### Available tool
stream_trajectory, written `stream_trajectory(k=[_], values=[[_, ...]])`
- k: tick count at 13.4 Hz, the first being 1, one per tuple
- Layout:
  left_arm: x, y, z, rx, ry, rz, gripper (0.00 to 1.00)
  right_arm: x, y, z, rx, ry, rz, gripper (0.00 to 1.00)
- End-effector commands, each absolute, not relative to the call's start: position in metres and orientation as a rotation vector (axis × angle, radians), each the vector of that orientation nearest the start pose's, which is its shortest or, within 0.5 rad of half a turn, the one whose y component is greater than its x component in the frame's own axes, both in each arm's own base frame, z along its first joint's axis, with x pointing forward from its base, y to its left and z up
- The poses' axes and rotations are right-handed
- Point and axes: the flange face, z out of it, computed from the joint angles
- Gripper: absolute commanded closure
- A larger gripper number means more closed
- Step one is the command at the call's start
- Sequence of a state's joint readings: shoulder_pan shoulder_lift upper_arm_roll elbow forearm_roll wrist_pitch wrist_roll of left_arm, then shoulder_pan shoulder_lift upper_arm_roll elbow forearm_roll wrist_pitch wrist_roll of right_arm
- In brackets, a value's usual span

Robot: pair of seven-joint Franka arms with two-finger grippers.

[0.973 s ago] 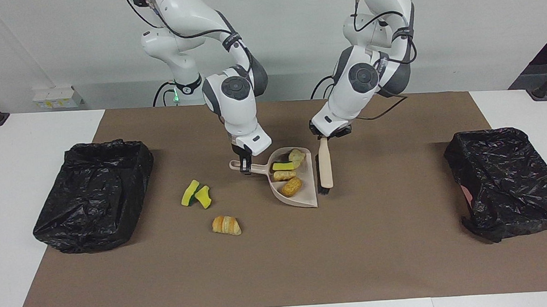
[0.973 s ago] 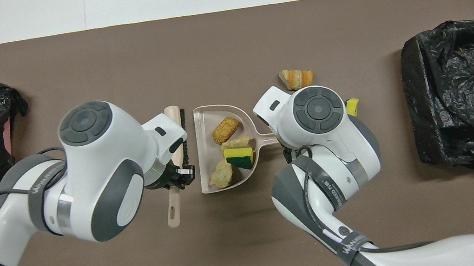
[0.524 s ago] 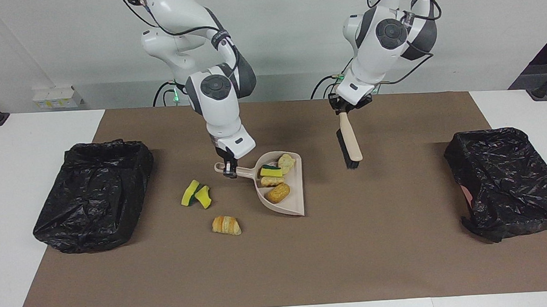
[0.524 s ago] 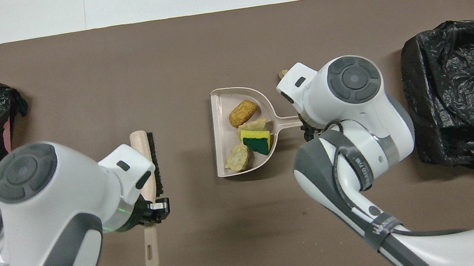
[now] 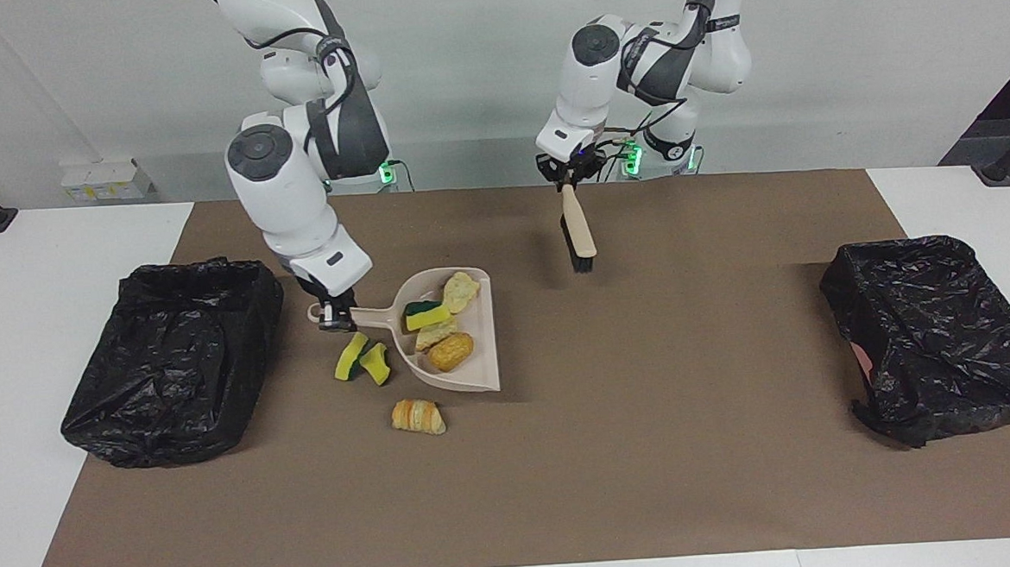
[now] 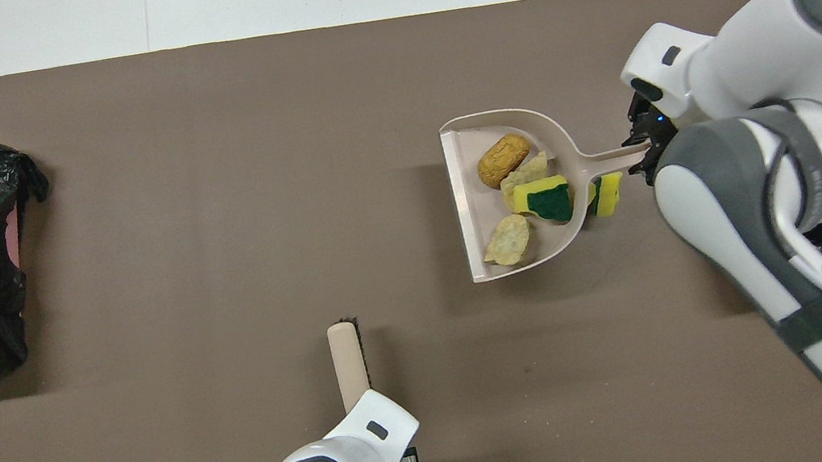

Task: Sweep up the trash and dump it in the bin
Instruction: 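Lift the dustpan with the right gripper while the left gripper withdraws, then tip the dustpan with the right gripper over the black bag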

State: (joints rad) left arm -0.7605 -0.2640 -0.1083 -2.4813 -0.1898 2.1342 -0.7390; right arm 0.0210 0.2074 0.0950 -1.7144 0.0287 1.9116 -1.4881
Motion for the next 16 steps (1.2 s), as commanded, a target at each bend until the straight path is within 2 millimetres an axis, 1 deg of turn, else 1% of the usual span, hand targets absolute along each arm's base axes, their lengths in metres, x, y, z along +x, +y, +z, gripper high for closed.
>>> stream_trajectory(k=[1,2,3,4,5,6,7,8,9,10,11,12,13,14,15,16], values=[[0.267,-0.345,0.351,-3.175,0.005,0.267,1.0,0.62,0.017,0.477,2.244,2.34,0.097,1.0],[0.264,-0.347,0.347,-3.192,-0.037,0.332,1.0,0.62,-0.004,0.477,2.235,2.347,0.097,1.0],[0.26,-0.349,0.344,-3.195,-0.036,0.354,1.0,0.621,-0.026,0.483,2.216,2.35,0.113,1.0],[0.261,-0.351,0.343,-3.2,-0.033,0.352,1.0,0.622,-0.045,0.49,2.197,2.358,0.124,1.0],[0.263,-0.351,0.341,-3.206,-0.048,0.351,1.0,0.622,-0.069,0.496,2.18,2.367,0.127,1.0],[0.263,-0.351,0.341,-3.208,-0.046,0.35,1.0,0.618,-0.097,0.498,2.175,2.378,0.128,1.0],[0.264,-0.351,0.341,-3.208,-0.048,0.349,0.93,0.614,-0.12,0.498,2.164,2.386,0.138,1.0],[0.263,-0.35,0.34,-3.205,-0.05,0.355,0.73,0.61,-0.141,0.498,2.148,2.396,0.138,1.0],[0.263,-0.351,0.337,-3.199,-0.05,0.358,0.6,0.604,-0.162,0.499,2.139,2.398,0.14,1.0],[0.264,-0.35,0.334,-3.195,-0.054,0.364,0.34,0.599,-0.187,0.504,2.131,2.385,0.146,1.0],[0.265,-0.35,0.334,-3.195,-0.056,0.365,0.19,0.593,-0.213,0.509,2.119,2.373,0.155,1.0],[0.265,-0.35,0.334,-3.195,-0.058,0.365,0.18,0.587,-0.24,0.516,2.12,2.34,0.161,1.0],[0.266,-0.349,0.334,-3.194,-0.06,0.366,0.15,0.585,-0.264,0.523,2.132,2.293,0.158,1.0],[0.266,-0.349,0.333,-3.19,-0.06,0.371,0.11,0.582,-0.283,0.532,2.143,2.242,0.147,1.0],[0.266,-0.348,0.334,-3.191,-0.064,0.372,0.1,0.579,-0.294,0.534,2.156,2.207,0.14,1.0],[0.267,-0.348,0.334,-3.189,-0.066,0.375,0.08,0.578,-0.301,0.535,2.155,2.178,0.113,1.0]])
